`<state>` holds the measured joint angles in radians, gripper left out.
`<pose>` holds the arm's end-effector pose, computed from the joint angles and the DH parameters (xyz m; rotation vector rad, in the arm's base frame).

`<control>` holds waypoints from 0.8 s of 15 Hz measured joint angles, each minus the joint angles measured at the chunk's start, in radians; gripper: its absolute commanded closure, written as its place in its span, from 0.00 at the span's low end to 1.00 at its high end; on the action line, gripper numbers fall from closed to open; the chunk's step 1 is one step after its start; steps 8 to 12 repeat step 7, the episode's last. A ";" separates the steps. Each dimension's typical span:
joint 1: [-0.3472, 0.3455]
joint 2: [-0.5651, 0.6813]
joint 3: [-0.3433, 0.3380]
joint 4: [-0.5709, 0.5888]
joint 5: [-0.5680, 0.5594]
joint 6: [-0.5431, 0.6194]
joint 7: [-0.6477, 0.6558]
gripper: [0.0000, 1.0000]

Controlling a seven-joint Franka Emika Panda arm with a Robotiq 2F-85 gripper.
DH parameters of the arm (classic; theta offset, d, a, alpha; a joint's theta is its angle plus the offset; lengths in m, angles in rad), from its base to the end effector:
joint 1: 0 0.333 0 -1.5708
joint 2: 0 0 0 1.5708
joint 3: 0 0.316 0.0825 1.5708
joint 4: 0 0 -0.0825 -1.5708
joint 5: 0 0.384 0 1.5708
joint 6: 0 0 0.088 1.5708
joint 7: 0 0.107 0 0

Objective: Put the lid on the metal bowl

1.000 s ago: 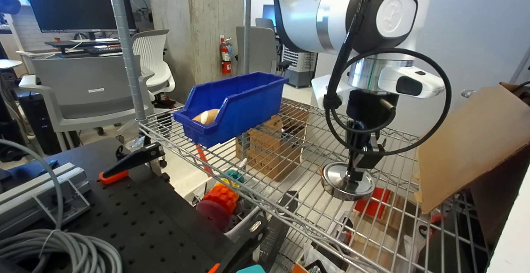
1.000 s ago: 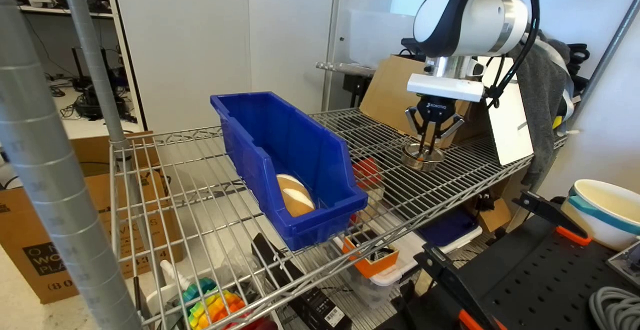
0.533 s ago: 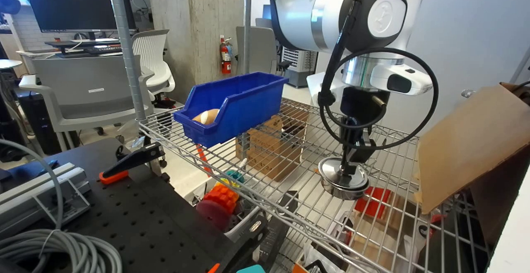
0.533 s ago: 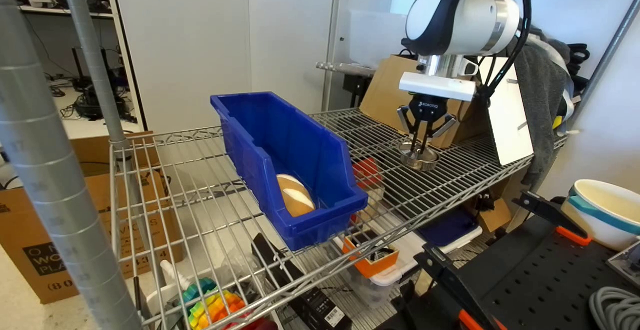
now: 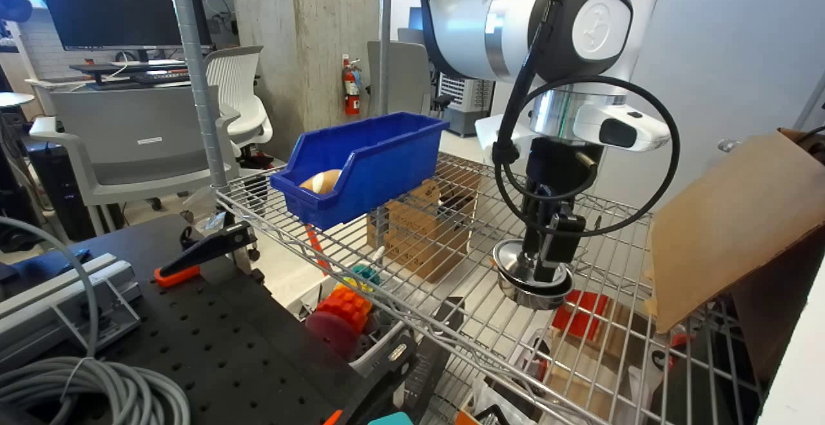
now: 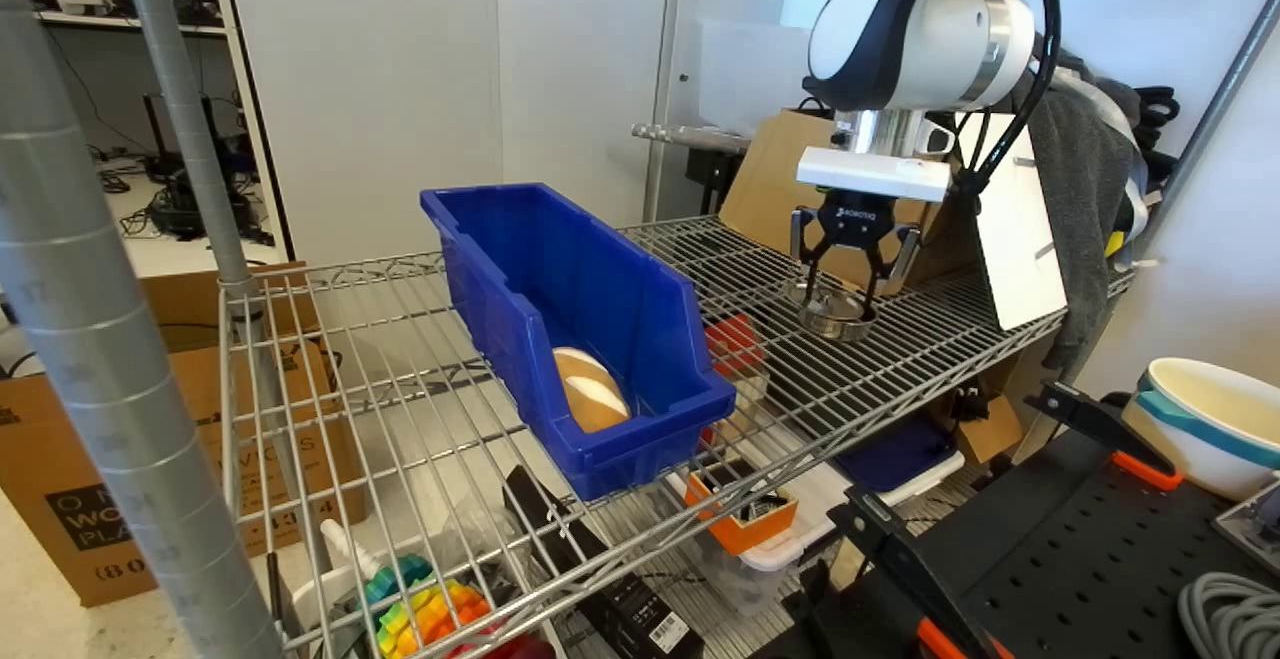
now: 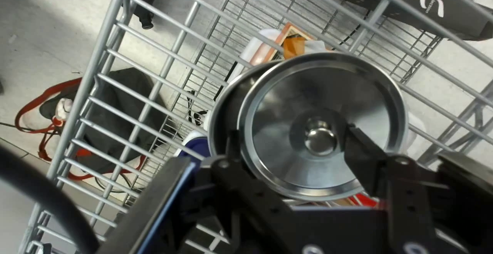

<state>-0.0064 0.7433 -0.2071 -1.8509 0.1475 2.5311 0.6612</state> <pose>0.6152 -0.1309 0.1215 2.7357 -1.4026 -0.0427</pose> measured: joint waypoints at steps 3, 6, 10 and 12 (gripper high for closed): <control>0.004 -0.043 0.029 -0.029 0.000 -0.007 -0.009 0.00; 0.008 -0.148 0.080 -0.113 0.013 -0.007 -0.043 0.00; 0.008 -0.185 0.096 -0.144 0.023 -0.007 -0.056 0.00; 0.008 -0.185 0.096 -0.144 0.023 -0.007 -0.056 0.00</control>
